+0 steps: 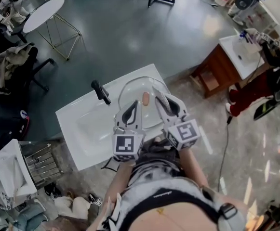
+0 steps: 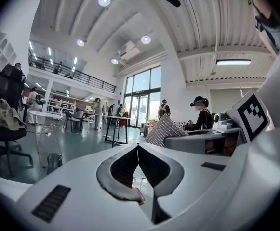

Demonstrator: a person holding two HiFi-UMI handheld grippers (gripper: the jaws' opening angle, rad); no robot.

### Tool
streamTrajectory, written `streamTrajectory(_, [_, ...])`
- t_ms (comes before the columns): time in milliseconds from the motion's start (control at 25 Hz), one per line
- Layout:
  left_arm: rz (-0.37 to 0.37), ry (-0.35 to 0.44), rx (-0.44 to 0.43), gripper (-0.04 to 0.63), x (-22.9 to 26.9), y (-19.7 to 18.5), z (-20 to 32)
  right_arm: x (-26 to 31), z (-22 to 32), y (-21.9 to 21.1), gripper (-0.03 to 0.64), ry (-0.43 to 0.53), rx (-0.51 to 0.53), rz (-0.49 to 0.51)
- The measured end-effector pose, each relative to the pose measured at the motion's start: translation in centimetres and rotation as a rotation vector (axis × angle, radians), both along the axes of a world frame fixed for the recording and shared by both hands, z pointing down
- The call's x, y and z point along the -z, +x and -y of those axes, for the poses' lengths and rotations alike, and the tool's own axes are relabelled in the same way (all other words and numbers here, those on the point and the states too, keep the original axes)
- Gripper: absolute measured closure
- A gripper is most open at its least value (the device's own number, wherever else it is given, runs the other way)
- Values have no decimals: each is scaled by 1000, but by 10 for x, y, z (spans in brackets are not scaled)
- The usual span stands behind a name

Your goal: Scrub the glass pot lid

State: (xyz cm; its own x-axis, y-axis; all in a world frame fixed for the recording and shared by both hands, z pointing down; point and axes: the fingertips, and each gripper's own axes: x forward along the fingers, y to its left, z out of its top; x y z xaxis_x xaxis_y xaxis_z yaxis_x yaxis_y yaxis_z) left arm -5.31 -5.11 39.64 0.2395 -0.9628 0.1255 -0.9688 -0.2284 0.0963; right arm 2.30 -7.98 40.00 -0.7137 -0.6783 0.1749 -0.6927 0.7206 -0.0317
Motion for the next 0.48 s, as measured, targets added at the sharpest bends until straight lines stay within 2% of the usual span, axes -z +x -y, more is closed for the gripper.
streamTrajectory(280, [7, -25, -78, 594, -23, -18, 7, -13, 7, -17, 532, 1, -61, -34])
streamTrajectory(480, [0, -32, -94, 594, -31, -15, 15, -15, 14, -14, 532, 12, -61, -62])
